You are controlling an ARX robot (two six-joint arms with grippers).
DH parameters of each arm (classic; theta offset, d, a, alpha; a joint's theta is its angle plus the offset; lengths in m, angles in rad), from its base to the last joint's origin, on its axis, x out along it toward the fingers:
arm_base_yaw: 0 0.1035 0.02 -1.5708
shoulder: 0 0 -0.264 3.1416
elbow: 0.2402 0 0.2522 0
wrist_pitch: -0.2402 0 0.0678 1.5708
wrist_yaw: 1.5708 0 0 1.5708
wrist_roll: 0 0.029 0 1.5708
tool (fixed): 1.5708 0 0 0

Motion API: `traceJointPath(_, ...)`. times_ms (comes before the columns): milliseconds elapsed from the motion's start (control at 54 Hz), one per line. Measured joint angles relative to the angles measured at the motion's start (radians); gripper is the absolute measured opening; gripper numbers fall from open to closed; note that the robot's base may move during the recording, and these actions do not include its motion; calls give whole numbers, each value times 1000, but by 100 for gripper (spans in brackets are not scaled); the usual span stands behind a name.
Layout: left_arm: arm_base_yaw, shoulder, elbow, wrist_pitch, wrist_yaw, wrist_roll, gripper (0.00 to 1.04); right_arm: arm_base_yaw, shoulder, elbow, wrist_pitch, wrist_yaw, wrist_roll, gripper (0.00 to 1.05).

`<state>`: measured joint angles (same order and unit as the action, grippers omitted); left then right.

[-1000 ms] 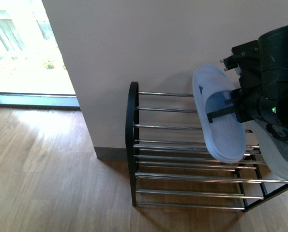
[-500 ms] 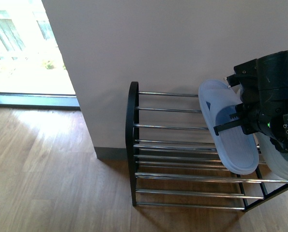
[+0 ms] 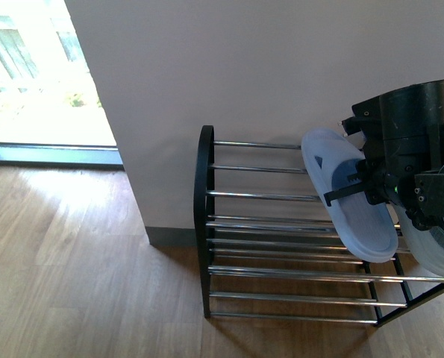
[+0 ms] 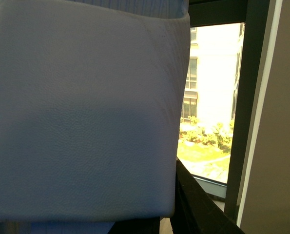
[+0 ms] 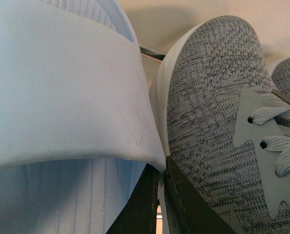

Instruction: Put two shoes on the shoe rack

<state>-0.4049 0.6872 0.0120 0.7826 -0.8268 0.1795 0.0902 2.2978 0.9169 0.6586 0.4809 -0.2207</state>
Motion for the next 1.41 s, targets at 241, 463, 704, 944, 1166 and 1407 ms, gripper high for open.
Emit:
traceJointPath(241,0,0,0,0,0,0,2,-6,2,5,0,2,-5,1)
traceJointPath(463,0,0,0,0,0,0,2,-6,2,2,9,-15,-5,15)
traceJointPath(704,0,0,0,0,0,0,2,-8,-10,-5,6,-22,-5,54)
traceJointPath(944,0,0,0,0,0,0,2,-8,-94,-35,-25,-29,-18,85)
traceJointPath(1166,0,0,0,0,0,0,2,-27,-315,-98,-119,-76,-96,95)
traceJointPath(1407,0,0,0,0,0,0,2,-85,-597,-237,-117,-206,-142,96)
